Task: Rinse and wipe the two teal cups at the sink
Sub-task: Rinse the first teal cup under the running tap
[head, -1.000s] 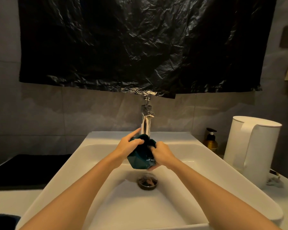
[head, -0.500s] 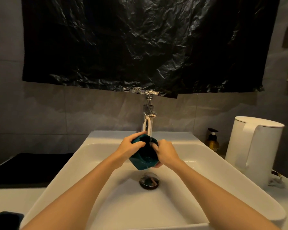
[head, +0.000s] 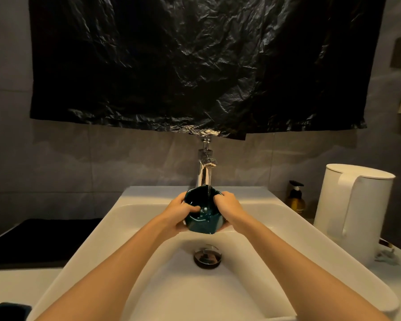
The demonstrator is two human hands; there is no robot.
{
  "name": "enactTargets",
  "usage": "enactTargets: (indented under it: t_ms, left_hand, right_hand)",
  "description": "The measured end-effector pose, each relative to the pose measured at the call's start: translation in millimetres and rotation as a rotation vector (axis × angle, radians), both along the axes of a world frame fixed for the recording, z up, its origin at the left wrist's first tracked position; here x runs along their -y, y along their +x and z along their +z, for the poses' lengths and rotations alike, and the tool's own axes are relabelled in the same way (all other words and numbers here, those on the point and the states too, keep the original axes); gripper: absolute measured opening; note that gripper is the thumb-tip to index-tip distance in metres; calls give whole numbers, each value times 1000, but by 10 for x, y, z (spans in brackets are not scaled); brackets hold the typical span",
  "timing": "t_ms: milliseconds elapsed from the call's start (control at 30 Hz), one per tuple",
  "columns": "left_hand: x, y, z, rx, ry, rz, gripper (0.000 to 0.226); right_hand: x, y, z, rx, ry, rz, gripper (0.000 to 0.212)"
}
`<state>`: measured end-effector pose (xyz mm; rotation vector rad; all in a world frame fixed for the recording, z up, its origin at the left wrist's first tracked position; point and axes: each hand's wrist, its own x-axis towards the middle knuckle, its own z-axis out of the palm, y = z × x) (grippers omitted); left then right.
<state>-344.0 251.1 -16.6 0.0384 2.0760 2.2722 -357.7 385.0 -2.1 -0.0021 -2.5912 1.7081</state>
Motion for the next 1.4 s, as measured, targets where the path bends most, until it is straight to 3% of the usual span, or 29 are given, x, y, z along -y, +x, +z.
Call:
enactTargets:
  t_ms: [100,233,433,633,700,933,1067,1133,1233,1400]
  left_hand:
    - [-59,7,-73,-32,-171,-7,56]
    - [-153,-34,-93,-117,-291,136,60]
    - [-171,-127,-107,-156,-419,362,22]
    - [-263,-98,-81,-47,-165,60,51]
    - [-265,-106,-78,-32,-170,60,53]
    - [-189,-132,-166,-258,-595,316,17]
    - [-103,-100,-134,-407,-1023,339,30]
    - [-107,-70,-131,-434,-1097,304,35]
    - [-177,-42,-112,-444,-1019,217,34]
    - [-253,-71,-99,-203,-574,4,38]
  right_hand:
    - [-51,21,3,-68,177,4,19]
    - [-103,46,12,-58,235,67,19]
    - [-72,67,2,-51,284,86,18]
    - [-169,92,38,-87,321,-138,20]
    - [-183,95,47,-110,344,-142,17]
    - [-158,127,82,-97,420,22,20]
    - [-140,157,82,-82,515,120,16]
    - [-154,158,81,-71,526,123,14]
    - [-189,137,88,-75,561,43,17]
    - [-273,73,67,-67,536,-65,25]
